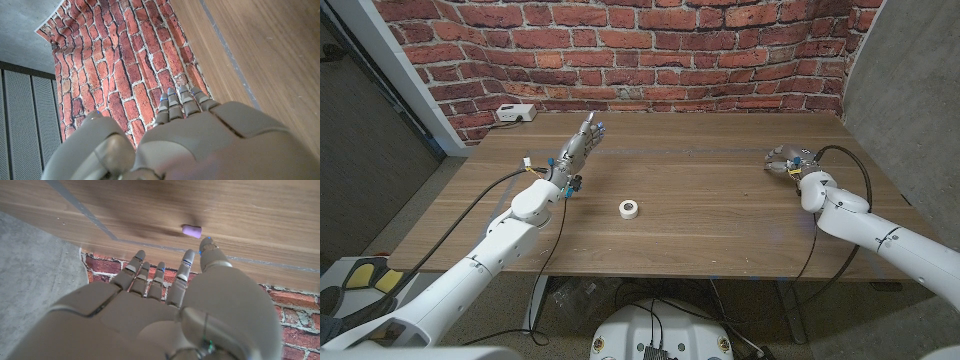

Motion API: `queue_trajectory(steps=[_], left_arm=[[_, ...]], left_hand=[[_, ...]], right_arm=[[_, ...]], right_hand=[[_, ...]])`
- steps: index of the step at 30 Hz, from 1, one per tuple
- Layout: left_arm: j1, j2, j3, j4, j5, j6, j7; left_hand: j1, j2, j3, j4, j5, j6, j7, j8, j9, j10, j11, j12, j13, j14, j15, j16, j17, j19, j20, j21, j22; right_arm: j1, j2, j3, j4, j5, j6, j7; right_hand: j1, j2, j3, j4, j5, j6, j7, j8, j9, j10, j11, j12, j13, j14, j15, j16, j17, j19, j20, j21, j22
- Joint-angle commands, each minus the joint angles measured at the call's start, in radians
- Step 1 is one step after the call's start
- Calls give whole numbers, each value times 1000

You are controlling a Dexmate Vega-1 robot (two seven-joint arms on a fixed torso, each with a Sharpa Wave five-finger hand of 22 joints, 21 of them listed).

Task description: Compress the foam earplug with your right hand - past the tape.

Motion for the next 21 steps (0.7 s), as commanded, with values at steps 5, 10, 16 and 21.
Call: queue_trajectory(steps=[5,10,16,21], left_arm=[[3,-3,-3,-3,-2,-2,6],[-2,-4,-2,1,-1,-1,4],[-7,-6,0,5,-1,-1,3],[-9,-7,1,6,-1,2,2]], left_hand=[[4,4,-4,2,-4,10,1,-5,2,11,-5,-5,2,12,1,-3,4,9,1,-7,3],[5,5,-5,2,-4,11,1,-5,2,13,-2,-6,2,12,1,-4,4,9,3,-8,3],[5,6,-6,2,-5,13,0,-6,2,13,0,-7,2,12,1,-5,4,10,2,-10,4],[6,7,-6,2,-5,14,0,-7,2,13,-2,-8,2,12,2,-6,5,10,2,-12,4]], right_arm=[[18,12,-16,34,4,6,-10],[22,17,-21,45,5,5,-12],[25,24,-33,63,-7,12,-31],[28,30,-39,77,-12,18,-39]], right_hand=[[39,5,11,-4,8,22,-5,4,2,16,-10,6,2,15,-13,6,3,18,-46,-3,3],[48,6,11,-4,9,28,-6,4,2,20,-10,7,2,20,-15,7,3,23,-47,-2,3],[62,8,12,-4,9,38,-8,5,2,31,-13,11,2,27,-18,9,3,29,-50,-2,3],[74,10,13,-3,9,47,-9,5,2,39,-16,14,2,33,-22,10,4,37,-54,-2,3]])
